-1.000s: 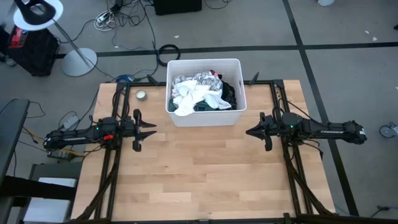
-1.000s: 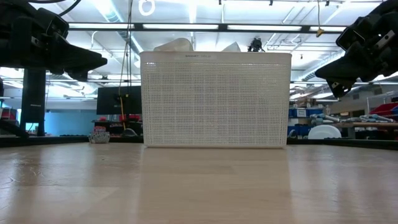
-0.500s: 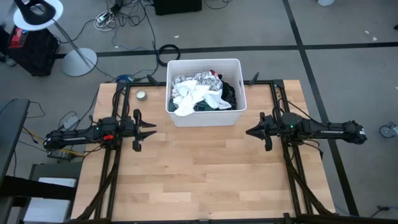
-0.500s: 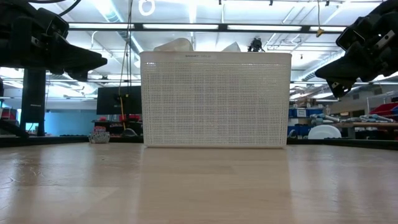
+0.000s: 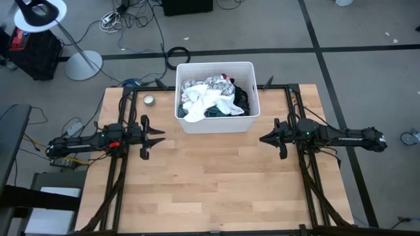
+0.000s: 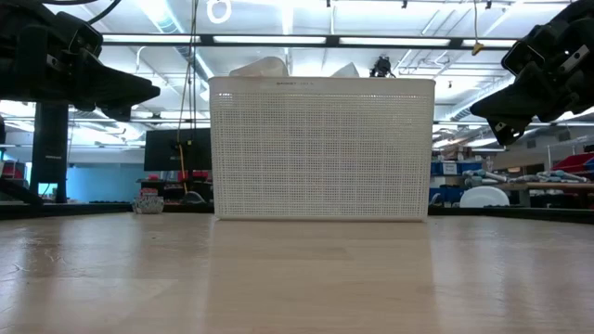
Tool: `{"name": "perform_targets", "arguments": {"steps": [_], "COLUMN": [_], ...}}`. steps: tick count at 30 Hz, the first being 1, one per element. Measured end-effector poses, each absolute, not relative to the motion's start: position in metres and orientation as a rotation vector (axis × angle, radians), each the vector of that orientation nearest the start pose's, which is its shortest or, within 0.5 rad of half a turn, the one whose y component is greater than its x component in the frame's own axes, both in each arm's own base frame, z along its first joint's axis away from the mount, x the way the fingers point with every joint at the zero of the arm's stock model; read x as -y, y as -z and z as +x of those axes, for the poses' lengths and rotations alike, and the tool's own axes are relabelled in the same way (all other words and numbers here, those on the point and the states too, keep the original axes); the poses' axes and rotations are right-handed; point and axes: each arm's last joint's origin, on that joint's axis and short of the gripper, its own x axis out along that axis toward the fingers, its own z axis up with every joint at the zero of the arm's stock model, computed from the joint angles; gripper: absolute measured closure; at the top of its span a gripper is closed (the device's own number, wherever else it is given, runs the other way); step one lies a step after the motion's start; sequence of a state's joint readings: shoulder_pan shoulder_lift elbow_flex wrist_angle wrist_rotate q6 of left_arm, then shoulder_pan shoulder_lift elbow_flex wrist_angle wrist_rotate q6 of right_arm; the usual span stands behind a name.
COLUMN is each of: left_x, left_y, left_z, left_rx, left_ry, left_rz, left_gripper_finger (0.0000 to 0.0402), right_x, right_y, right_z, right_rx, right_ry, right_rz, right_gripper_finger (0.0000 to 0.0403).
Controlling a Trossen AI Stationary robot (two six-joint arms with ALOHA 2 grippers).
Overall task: Sort clothes
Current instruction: Return to Home Position
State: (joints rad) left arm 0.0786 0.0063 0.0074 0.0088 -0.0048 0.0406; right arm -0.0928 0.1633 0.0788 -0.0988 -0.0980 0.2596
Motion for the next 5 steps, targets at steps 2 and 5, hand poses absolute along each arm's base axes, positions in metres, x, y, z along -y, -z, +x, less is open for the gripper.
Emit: {"name": "perform_targets", "arguments": {"steps": [2, 5], "left_x": [-0.0078, -0.0078], "left_y": [-0.1664, -0.1664], "left_z": [0.0973, 0.0973], "left_rx": [0.008, 0.008], "left_ry": [-0.084, -0.083], "left_rz": [0.041, 0.041], "left_gripper_finger": [0.0273, 0.0273], "right_x": [0.0068, 0.0068], "right_y": [-0.1679, -0.1679], "right_z": [0.1035, 0.1035], "right_rx": [-0.182, -0.182], "right_ry": [0.019, 0.019], "right_rz": [0.276, 0.276], "right_gripper_finger": [0.0383, 0.0383]}}
